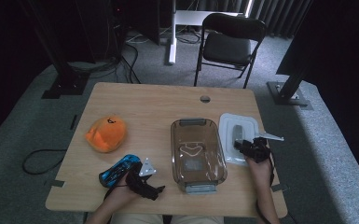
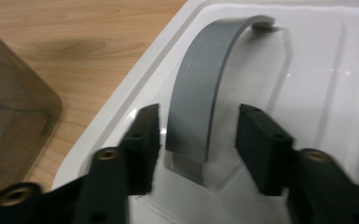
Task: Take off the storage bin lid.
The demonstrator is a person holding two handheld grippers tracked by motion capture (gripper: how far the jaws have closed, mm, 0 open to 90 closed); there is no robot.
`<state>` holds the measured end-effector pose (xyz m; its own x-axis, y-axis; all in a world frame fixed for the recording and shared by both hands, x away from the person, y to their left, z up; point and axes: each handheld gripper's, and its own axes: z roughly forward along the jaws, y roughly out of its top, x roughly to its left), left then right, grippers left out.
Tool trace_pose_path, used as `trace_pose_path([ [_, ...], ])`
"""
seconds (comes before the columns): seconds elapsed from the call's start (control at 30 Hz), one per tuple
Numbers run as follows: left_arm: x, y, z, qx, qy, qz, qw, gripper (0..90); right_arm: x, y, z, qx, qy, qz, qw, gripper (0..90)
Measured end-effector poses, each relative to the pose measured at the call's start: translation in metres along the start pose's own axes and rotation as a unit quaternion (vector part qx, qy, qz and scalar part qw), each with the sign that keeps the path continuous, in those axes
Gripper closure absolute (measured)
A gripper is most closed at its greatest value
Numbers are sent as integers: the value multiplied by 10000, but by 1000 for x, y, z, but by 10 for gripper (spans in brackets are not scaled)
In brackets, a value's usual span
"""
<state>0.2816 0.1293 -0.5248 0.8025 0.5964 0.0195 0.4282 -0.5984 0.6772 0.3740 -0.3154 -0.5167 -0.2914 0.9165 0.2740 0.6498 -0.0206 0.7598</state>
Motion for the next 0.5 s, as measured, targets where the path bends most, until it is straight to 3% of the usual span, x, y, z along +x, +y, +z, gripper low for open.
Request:
trace_pose_path([
  [0.13,0,0,0,0,0,1,10000,7,0,0,-6,-93,-206,-55,9997,371],
  [0.27,0,0,0,-1,0,0,10000,7,0,-1,-13,-181,-198,-50,9996,286],
  [0.5,0,0,0,-2,3,-4,10000,7,11,-4,-24,-306,-252,-379,9985,175],
])
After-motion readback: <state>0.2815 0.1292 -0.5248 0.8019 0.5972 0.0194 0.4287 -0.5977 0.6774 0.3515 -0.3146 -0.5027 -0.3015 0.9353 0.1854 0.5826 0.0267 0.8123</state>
